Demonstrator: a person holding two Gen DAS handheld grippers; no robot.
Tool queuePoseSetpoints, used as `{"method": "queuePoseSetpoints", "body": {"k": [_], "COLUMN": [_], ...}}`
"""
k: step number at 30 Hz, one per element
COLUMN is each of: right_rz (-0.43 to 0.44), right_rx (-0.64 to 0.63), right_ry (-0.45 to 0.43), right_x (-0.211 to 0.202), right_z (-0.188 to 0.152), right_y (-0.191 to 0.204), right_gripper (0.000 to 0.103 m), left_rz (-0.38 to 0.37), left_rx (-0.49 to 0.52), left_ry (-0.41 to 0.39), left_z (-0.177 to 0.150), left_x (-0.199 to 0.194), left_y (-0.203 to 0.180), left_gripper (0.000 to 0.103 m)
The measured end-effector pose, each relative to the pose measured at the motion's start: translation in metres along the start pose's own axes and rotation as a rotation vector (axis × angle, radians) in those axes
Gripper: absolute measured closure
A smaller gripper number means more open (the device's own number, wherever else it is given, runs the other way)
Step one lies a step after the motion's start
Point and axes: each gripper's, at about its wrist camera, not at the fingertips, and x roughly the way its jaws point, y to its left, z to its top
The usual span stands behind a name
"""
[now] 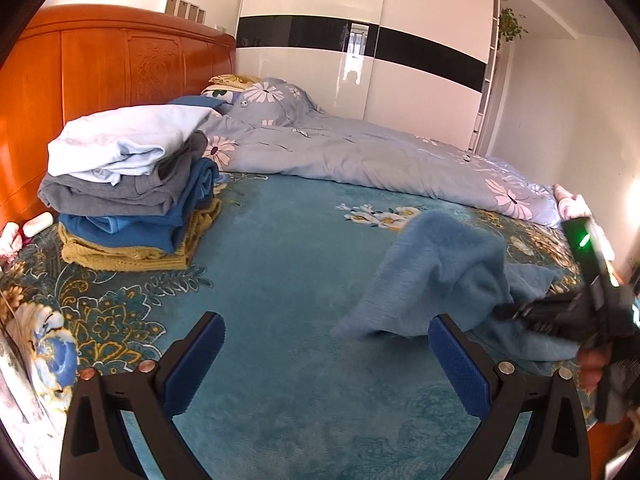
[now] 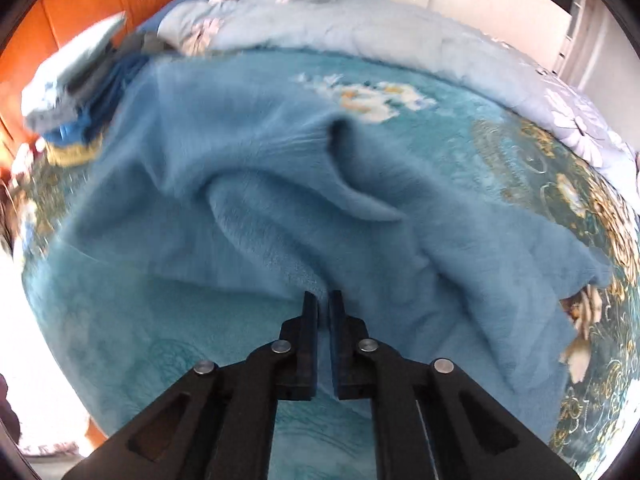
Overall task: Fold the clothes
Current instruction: 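Carry the sweater with the right gripper and lower it onto the bed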
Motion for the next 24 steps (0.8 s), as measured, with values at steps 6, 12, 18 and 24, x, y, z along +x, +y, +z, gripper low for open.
{"method": "queuePoseSetpoints", "body": {"k": [6, 12, 18, 24], "right_rz": [-0.004, -0.139, -0.259, -0.353], "right_rx": [0.121, 0.223, 0.377, 0.526], "right_ry": [-0.180, -0.274, -0.255, -0.193], "right_x": [-0.082, -0.146, -0.163, -0.157], "right_z": [0.011, 0.010, -0.024, -0.061], "right_y": [-0.055, -0.129, -0.214, -0.293], "right_gripper": [0.099, 0.099, 0.099, 0.099], "left_rz": [-0.044, -0.107, -0.164, -0.224], "left_rx": [0.035, 0.098, 0.201, 0.334], "left_ry": [0.010, 0.039, 0.078, 0.108], "left_z": [-0.003, -0.009, -0.015, -0.012], "left_x": [0.000, 0.009, 0.029, 0.061], "left_y": [-0.020, -0.055, -0.099, -0.148], "left_gripper": [0.000, 0.000, 0.000, 0.000]}}
